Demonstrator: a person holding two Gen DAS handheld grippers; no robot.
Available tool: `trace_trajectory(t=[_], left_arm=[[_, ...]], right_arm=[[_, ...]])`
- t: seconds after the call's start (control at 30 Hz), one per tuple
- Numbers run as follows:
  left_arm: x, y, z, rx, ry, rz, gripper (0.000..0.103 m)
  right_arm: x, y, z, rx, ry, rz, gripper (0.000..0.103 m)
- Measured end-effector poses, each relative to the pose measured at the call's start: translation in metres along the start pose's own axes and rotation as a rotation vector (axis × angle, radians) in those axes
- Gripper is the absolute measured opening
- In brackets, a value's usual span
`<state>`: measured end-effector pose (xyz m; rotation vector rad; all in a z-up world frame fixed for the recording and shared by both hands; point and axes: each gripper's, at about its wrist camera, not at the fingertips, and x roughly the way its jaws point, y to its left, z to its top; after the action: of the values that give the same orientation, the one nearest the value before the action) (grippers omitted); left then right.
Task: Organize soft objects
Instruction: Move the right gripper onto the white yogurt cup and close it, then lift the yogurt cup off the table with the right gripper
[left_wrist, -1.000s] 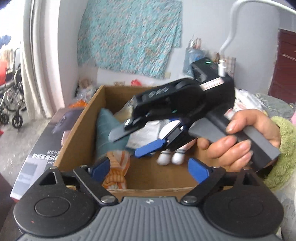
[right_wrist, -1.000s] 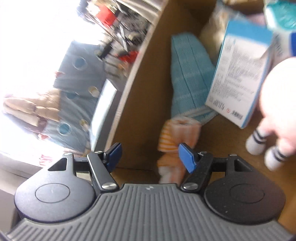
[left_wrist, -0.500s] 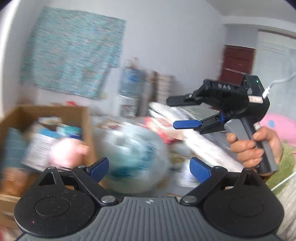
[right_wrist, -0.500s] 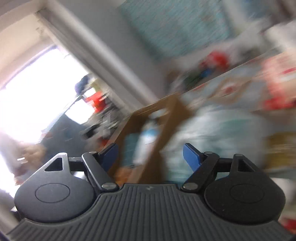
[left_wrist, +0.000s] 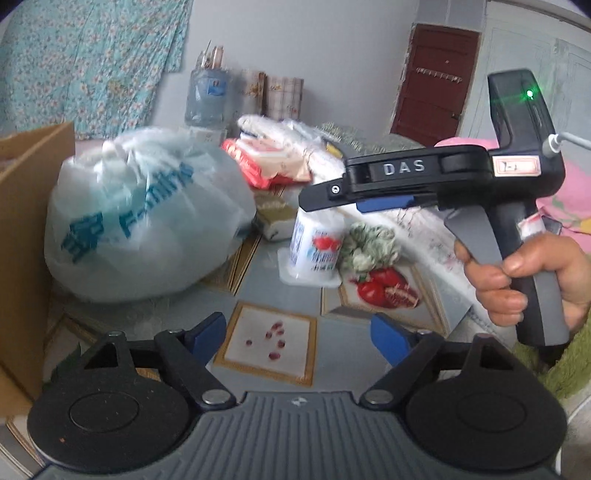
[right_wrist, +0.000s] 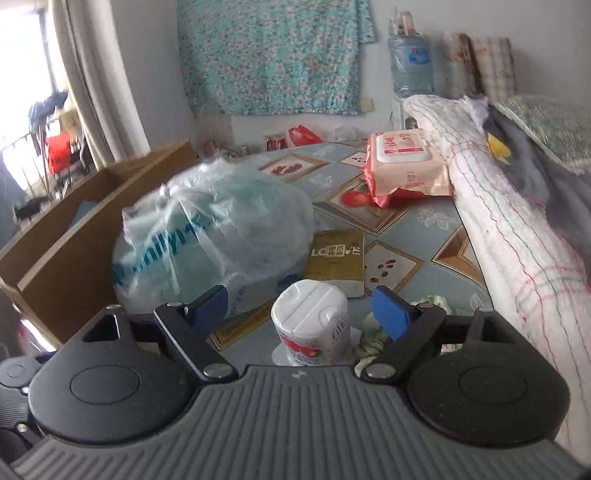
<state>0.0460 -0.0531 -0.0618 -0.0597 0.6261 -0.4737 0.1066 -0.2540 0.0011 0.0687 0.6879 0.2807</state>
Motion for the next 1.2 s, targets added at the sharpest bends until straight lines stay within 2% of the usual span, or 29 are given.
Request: trace_trajectory(t=[0.07, 0.13, 0.2, 0.23, 0.3, 0.4, 0.47, 0.57, 0.73, 0.8, 0.93, 1.2], left_arm=[[0.002, 0.006, -0.005, -0.032, 0.026, -0.007, 0.074], [-0.002, 0.012, -0.01, -0.066, 0.036, -0.011, 0.07], [-0.007, 0.016, -0.012, -0.081, 0.026, -0.013, 0.07], [-0.008, 0.017, -0.014, -0.081, 0.022, -0.01, 0.07], [-0.01, 0.019, -0.017, -0.075, 0.015, -0.001, 0.07], [-0.013, 0.019, -0.019, -0.043, 0.004, 0.012, 0.07], [-0.015, 0.019, -0.019, -0.031, -0.008, 0.015, 0.07], [-0.017, 0.021, -0.019, -0.035, -0.025, 0.01, 0.07], [-0.02, 0.024, -0.017, -0.051, -0.047, -0.009, 0.07], [-0.02, 0.024, -0.016, -0.051, -0.051, -0.014, 0.07], [-0.015, 0.024, -0.014, -0.051, -0.043, -0.007, 0.07], [-0.007, 0.02, -0.005, -0.041, -0.059, -0.001, 0.069]], right_arm=[[0.002, 0.007, 0.001, -0.038, 0.011, -0.03, 0.082], [0.005, 0.011, -0.002, -0.075, 0.022, -0.066, 0.072], [0.008, 0.015, -0.004, -0.101, 0.031, -0.097, 0.053], [0.011, 0.016, -0.005, -0.108, 0.032, -0.099, 0.05], [0.012, 0.018, -0.006, -0.109, 0.025, -0.113, 0.05], [0.012, 0.013, -0.003, -0.029, 0.022, -0.095, 0.049], [0.007, 0.005, -0.001, 0.074, 0.028, -0.02, 0.049], [0.005, -0.007, 0.001, 0.253, 0.078, 0.149, 0.049], [0.027, -0.018, -0.013, 0.576, 0.241, 0.474, 0.05], [0.037, -0.017, -0.021, 0.642, 0.296, 0.515, 0.05], [0.039, -0.018, -0.022, 0.641, 0.279, 0.476, 0.053], [0.024, -0.011, -0.02, 0.498, 0.192, 0.277, 0.051]])
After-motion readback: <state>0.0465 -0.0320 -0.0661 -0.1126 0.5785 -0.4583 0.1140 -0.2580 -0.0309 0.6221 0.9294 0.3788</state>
